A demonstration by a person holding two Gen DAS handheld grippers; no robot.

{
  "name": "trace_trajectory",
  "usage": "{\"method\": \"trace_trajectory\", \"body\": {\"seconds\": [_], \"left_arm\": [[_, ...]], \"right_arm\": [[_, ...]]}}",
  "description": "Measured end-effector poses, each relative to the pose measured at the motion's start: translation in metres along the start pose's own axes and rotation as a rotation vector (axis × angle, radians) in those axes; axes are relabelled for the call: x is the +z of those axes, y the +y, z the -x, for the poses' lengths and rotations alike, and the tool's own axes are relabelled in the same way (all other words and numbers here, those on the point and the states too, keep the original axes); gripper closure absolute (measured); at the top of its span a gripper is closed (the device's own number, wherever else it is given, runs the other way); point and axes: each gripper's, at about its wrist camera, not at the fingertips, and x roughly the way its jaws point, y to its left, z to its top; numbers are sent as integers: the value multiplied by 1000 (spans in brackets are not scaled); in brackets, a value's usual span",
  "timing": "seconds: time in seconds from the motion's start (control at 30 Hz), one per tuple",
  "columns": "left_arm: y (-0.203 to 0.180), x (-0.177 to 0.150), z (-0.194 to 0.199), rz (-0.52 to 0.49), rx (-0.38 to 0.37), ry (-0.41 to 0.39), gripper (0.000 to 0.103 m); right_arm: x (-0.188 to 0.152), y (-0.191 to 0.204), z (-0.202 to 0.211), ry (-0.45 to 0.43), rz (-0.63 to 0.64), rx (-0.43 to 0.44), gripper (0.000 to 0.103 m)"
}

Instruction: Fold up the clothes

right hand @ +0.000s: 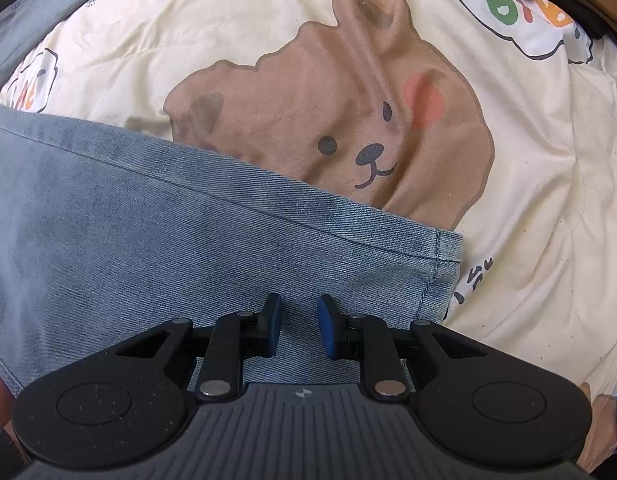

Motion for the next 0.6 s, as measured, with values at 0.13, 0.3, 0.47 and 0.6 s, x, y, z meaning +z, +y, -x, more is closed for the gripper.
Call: {"method": "trace_trajectory", "body": {"seconds": [0.13, 0.3, 0.47, 0.6], "left_arm": [[-13, 0, -11, 39, -12, -24, 74], [-12, 16, -30, 61, 68, -51, 76], [9, 42, -36, 114, 150, -101, 85], [18, 58, -36, 87, 264, -127, 100]], "right_arm": [[13, 15, 0, -2, -4, -1, 77], [11, 50, -18, -4, -9, -4, 77], [12, 51, -14, 4, -9, -4, 76], [13, 50, -14, 5, -6, -3, 76]]}}
